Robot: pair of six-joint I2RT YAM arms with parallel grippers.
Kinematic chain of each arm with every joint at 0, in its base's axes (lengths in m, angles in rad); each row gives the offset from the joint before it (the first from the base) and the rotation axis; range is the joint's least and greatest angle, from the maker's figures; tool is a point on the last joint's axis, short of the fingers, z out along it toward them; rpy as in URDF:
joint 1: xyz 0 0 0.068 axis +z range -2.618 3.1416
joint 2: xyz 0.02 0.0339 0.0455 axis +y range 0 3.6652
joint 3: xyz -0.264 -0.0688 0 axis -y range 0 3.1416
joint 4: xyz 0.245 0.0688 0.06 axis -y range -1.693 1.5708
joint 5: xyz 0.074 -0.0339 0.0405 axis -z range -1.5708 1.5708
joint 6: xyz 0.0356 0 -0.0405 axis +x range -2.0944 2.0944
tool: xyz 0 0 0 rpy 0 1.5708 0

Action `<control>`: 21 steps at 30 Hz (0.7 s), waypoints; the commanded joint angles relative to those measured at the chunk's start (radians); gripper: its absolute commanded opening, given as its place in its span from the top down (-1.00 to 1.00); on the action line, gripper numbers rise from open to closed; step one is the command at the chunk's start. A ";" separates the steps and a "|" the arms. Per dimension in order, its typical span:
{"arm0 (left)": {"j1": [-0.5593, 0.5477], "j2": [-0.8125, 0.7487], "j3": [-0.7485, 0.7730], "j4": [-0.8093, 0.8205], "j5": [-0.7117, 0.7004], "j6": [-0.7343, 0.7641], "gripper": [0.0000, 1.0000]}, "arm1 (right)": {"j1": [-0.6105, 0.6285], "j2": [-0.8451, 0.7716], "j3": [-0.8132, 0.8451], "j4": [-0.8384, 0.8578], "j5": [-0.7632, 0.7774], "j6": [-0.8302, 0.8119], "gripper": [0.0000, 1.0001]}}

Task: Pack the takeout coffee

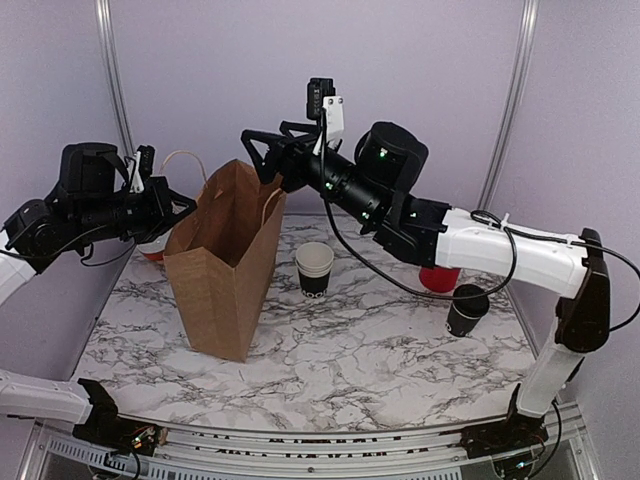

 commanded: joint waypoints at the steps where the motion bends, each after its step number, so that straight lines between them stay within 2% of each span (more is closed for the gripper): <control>1: 0.003 -0.020 0.016 -0.009 -0.191 -0.065 1.00 | -0.053 -0.025 0.105 -0.189 0.024 0.053 -0.72; 7: 0.033 -0.062 -0.031 0.046 -0.255 -0.108 1.00 | -0.102 -0.088 0.057 -0.363 0.115 0.109 -0.71; 15: 0.070 -0.062 -0.036 0.130 -0.190 -0.098 1.00 | -0.110 -0.163 0.031 -0.679 0.264 0.155 -0.74; 21: 0.094 -0.120 -0.104 0.209 -0.200 -0.170 1.00 | -0.109 -0.188 0.048 -0.954 0.359 0.277 -0.76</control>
